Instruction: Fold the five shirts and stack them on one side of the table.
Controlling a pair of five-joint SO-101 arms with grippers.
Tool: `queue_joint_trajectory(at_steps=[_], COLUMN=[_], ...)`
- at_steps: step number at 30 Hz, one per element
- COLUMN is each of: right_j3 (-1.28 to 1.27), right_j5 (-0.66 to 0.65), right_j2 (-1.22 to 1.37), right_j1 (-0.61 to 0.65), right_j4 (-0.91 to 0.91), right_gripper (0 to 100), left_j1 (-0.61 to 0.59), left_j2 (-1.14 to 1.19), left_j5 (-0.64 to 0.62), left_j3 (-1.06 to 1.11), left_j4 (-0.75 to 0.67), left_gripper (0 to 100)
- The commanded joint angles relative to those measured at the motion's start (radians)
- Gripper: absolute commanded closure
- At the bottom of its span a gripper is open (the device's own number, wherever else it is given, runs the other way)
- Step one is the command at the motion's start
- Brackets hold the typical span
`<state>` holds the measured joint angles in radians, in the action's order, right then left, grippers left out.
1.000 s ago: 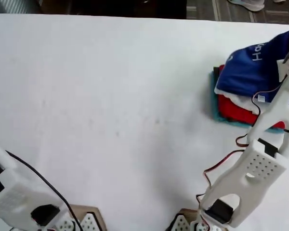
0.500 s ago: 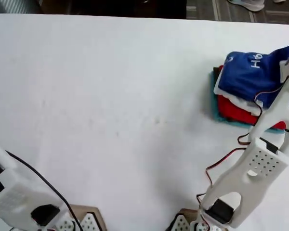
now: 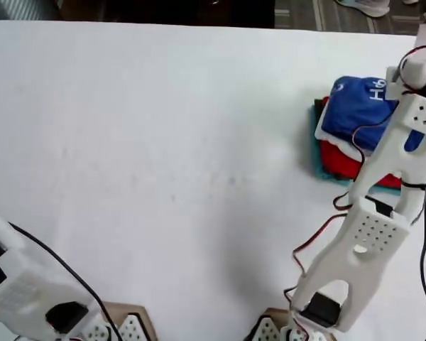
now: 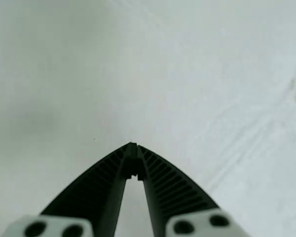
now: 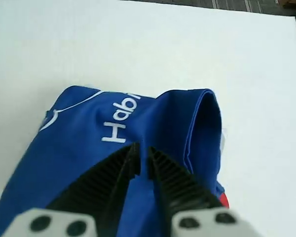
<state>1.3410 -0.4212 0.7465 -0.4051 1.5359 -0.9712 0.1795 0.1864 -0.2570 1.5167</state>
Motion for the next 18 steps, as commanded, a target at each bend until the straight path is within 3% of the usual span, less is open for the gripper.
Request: queue_joint_trajectory(at_steps=[1, 11, 18], right_j3=[0.012, 0.035, 0.229], right_j5=[0.003, 0.011, 0.012], right_j2=[0.067, 0.223, 0.18], right_j1=[-0.038, -0.15, -0.148], right_j4=[-0.11, -0.216, -0.151], right_gripper=[97.8, 97.8, 97.8], left_j1=[0.003, 0.003, 0.009], left_j2=[-0.057, -0.057, -0.057], left_j5=[-0.002, 0.0, -0.002], left_j3=[-0.042, -0.045, -0.044], left_j4=[0.008, 0.008, 0.008], left_gripper=[97, 97, 97])
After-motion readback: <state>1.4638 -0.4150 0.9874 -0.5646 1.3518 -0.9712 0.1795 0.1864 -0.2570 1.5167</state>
